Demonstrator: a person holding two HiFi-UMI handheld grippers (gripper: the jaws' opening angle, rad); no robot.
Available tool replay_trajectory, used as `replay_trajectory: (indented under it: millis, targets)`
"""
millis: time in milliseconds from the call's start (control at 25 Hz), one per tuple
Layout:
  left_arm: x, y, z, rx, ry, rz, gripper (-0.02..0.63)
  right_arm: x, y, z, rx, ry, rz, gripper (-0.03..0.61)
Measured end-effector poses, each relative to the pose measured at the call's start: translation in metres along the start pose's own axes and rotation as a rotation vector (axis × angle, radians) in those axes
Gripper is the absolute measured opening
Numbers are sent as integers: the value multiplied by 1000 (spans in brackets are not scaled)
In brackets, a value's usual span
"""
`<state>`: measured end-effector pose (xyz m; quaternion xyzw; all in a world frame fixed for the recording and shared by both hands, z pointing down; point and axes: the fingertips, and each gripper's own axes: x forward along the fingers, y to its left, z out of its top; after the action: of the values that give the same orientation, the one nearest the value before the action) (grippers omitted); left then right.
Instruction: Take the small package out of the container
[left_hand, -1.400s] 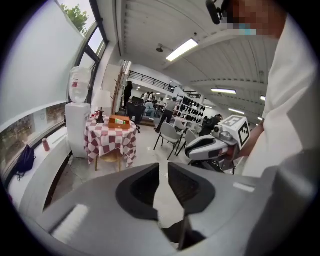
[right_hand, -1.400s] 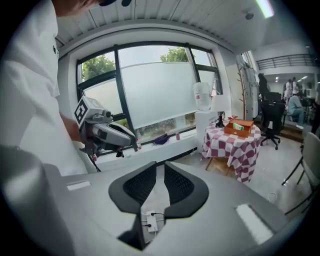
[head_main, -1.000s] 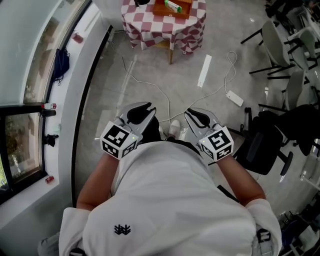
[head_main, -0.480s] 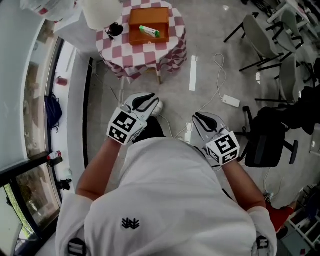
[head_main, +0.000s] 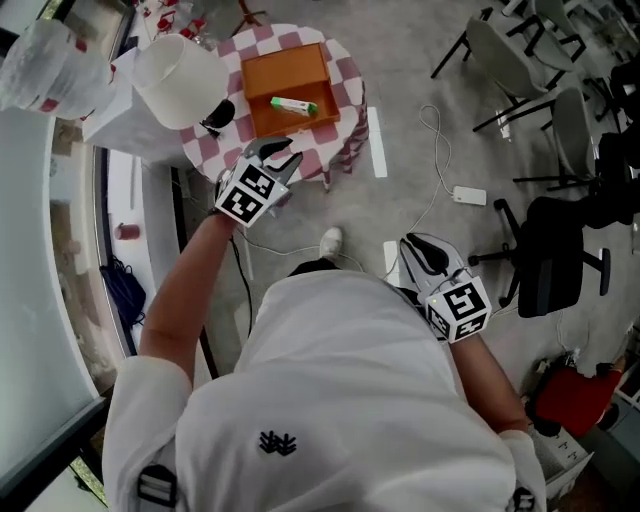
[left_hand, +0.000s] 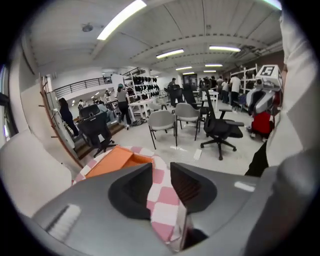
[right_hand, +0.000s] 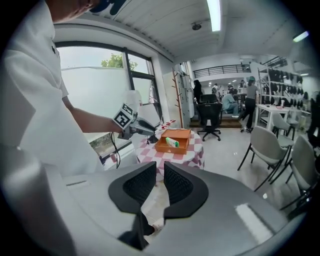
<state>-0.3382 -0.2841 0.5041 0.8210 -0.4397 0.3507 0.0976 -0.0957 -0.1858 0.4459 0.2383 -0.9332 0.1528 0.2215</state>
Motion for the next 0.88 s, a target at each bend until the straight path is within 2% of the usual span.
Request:
replay_trajectory:
  millis: [160, 320, 600, 880]
  targets:
    - [35, 57, -22, 73, 89, -33, 146, 12, -7, 6, 48, 5, -84, 35]
    - [74, 90, -33, 181, 168, -87, 158, 12, -20, 3, 91, 28, -161, 35]
    - [134, 121, -58, 293, 297, -143, 173, -2, -44, -11, 176, 56, -282, 34]
    - [169, 130, -80, 409, 402, -187, 189, -5, -58, -20, 237, 75, -317, 34]
